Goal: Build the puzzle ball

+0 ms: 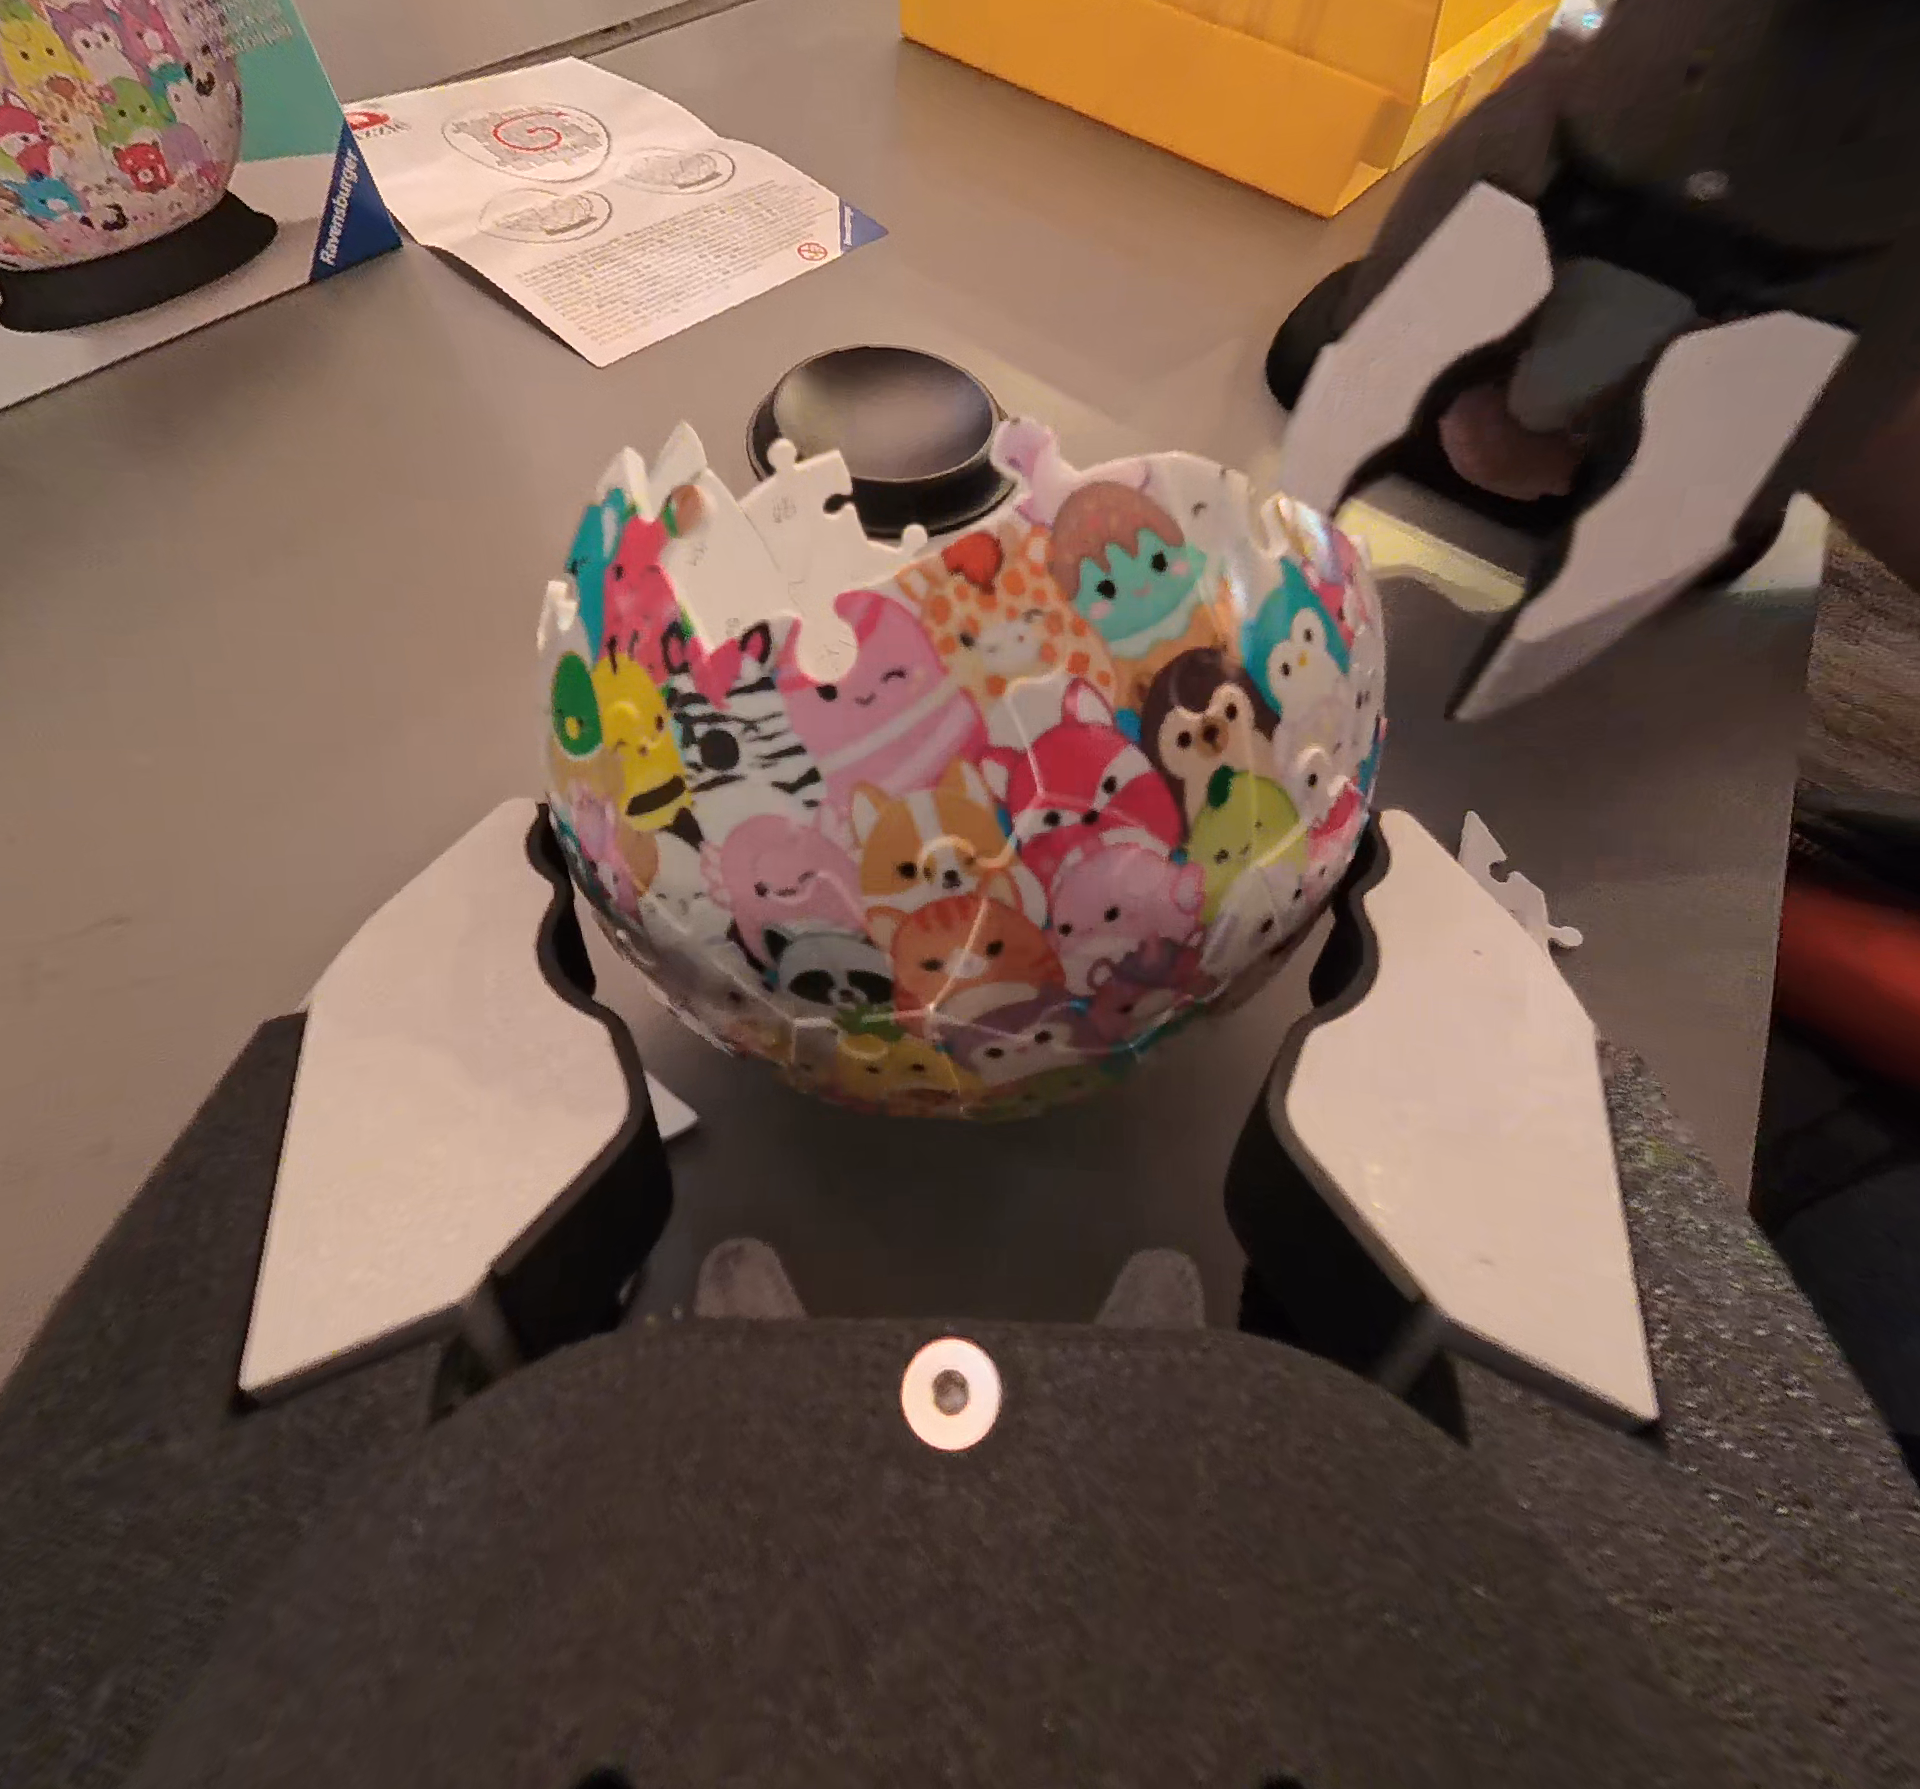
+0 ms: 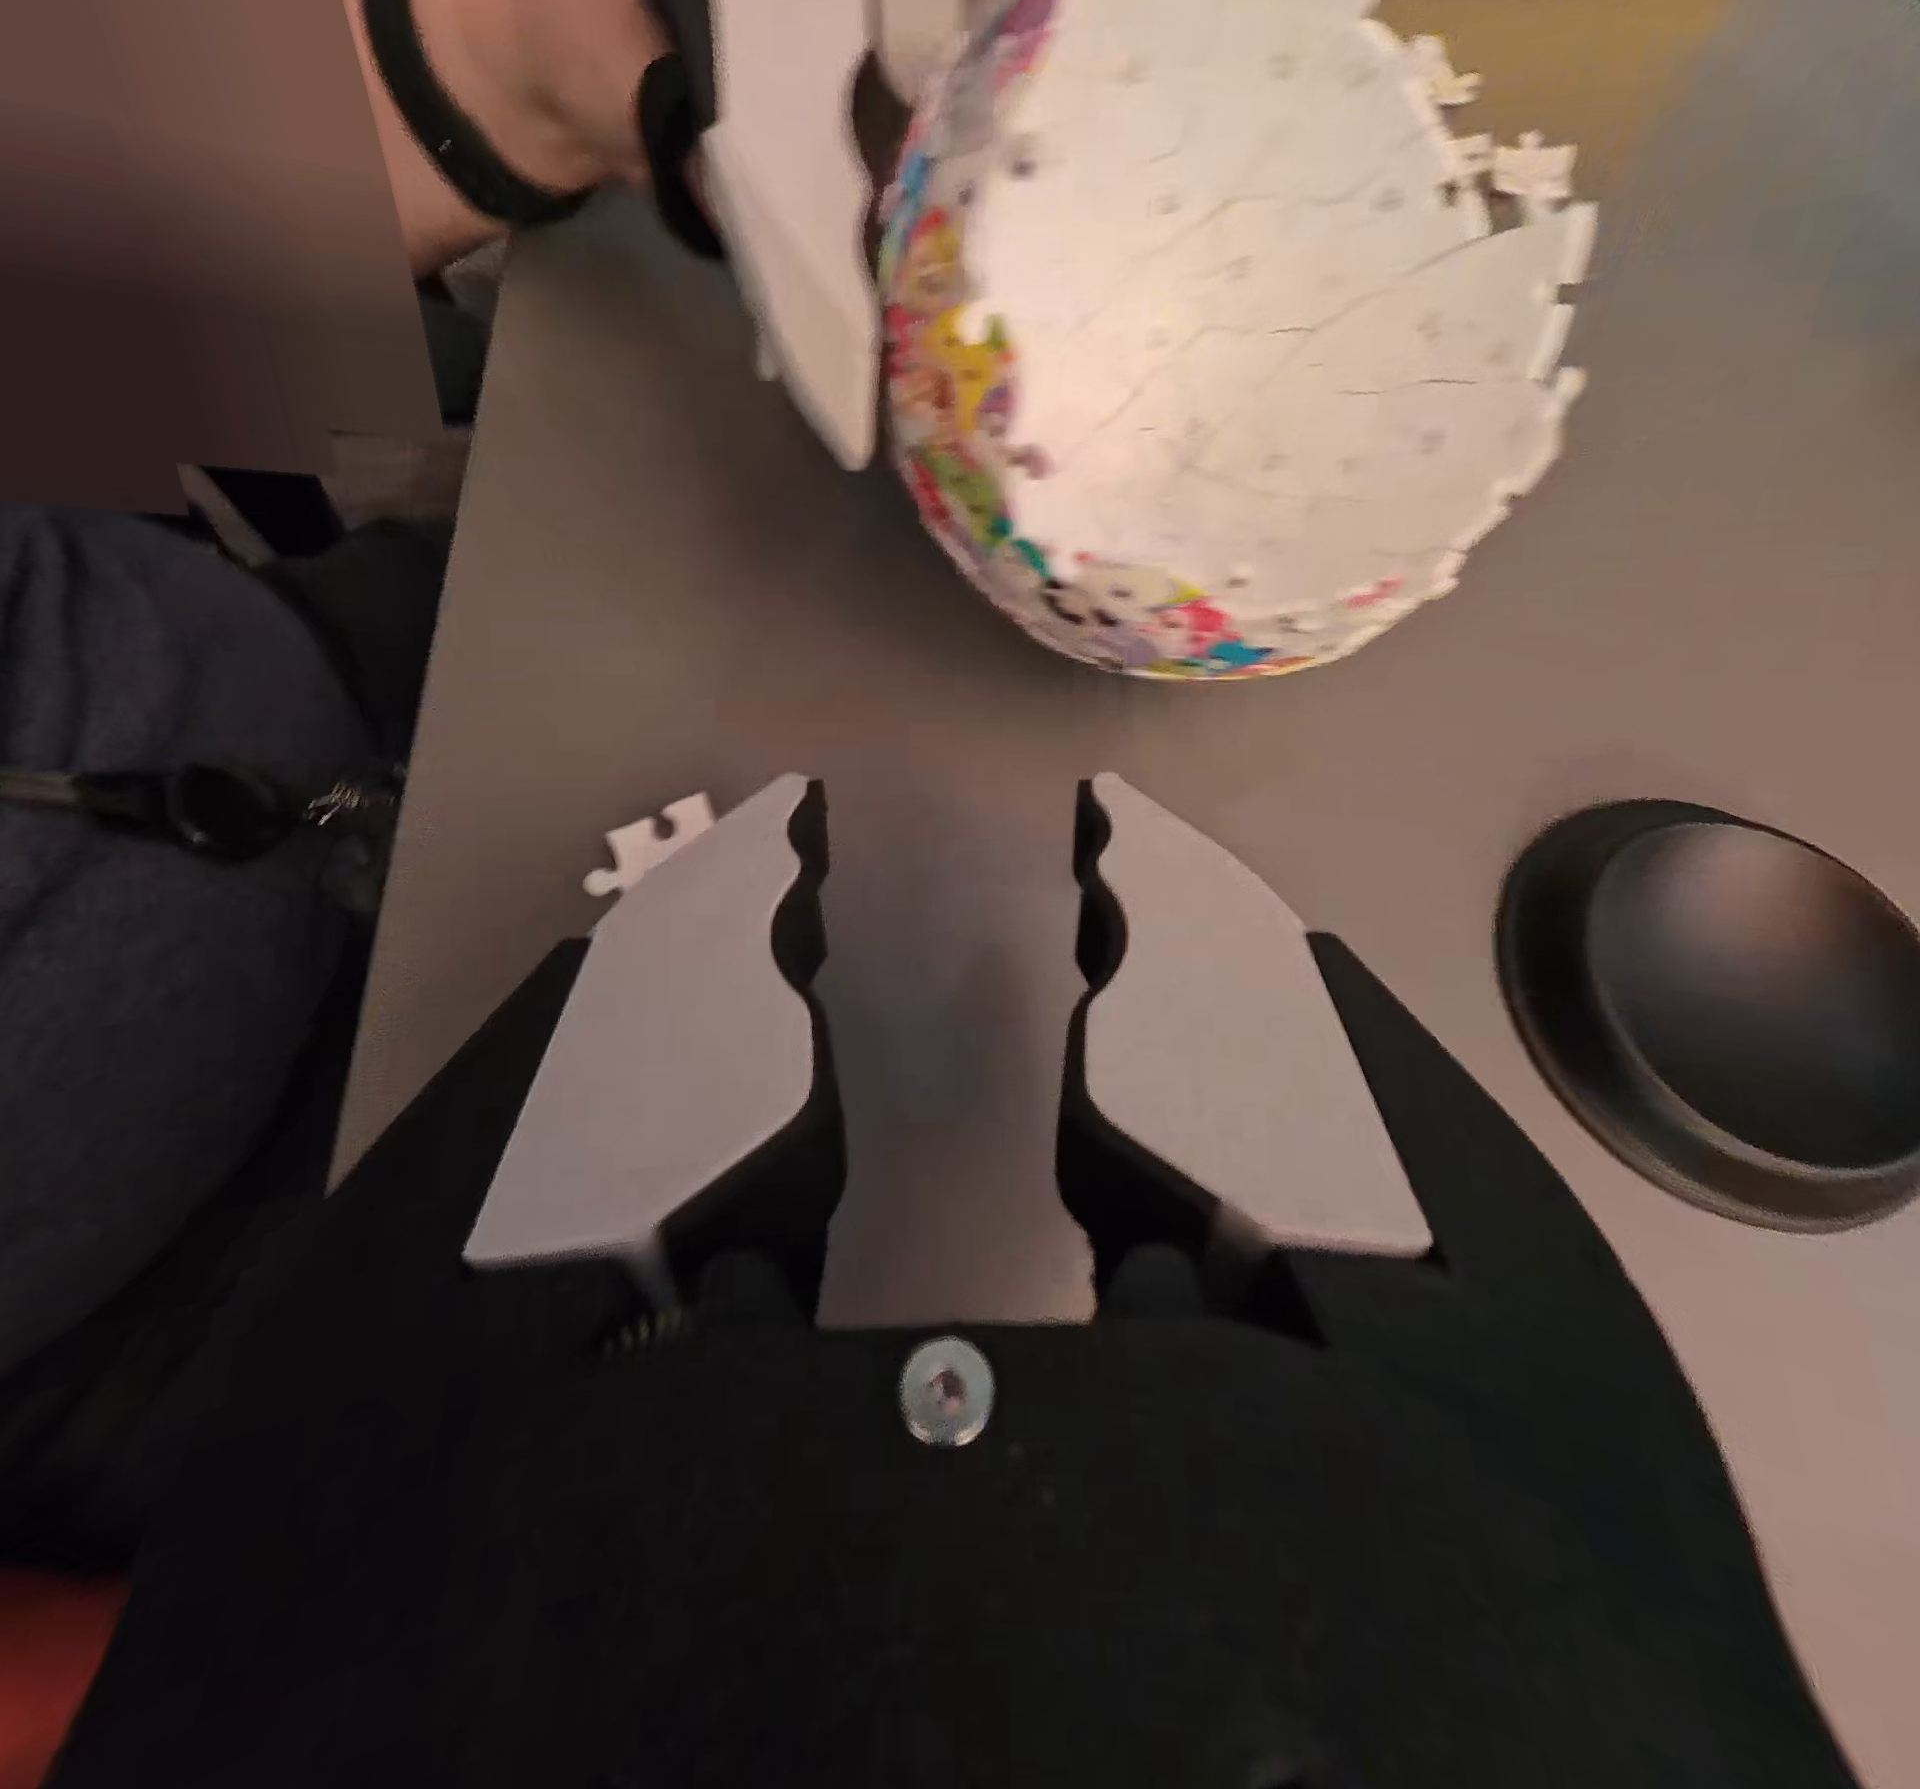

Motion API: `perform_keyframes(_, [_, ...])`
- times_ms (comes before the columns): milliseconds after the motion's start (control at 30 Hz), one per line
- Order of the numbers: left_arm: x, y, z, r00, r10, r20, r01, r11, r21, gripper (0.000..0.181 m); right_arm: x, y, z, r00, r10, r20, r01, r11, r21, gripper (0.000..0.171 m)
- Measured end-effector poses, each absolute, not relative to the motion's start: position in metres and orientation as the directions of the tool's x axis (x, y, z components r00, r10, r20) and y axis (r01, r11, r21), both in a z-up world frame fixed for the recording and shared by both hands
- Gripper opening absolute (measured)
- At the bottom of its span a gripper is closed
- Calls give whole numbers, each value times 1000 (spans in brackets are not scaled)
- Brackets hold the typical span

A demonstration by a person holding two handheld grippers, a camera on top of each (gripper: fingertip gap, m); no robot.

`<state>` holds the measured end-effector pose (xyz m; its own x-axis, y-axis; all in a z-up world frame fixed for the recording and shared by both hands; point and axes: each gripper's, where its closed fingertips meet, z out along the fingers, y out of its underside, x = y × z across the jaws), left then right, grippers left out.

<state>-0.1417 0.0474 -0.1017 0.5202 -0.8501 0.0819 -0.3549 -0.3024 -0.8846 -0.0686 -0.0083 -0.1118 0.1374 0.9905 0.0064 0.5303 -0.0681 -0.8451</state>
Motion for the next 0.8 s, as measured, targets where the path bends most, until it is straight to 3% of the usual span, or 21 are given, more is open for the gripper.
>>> perform_keyframes(133, [-144, 42, -99, 508, -857, 89, -354, -302, -885, 135, -70, 15, -108, 205, 978, -32, 471, -127, -873, 55])
perform_keyframes(300, [-144, 36, -93, 479, -872, 106, -348, -300, -888, 134, -79, 28, -104, 219, 976, -10, 454, -112, -884, 80])
perform_keyframes(467, [-144, 36, -92, 448, -886, 118, -350, -296, -889, 133, -98, 26, -86, 122, 989, 79, 417, 21, -909, 106])
perform_keyframes(667, [-142, 36, -92, 430, -896, 113, -374, -291, -880, 133, -119, 11, -87, -21, 992, 128, 456, 124, -881, 98])
perform_keyframes(800, [-141, 36, -92, 412, -907, 90, -411, -273, -870, 133, -126, -4, -79, -107, 994, 14, 425, 58, -903, 82])
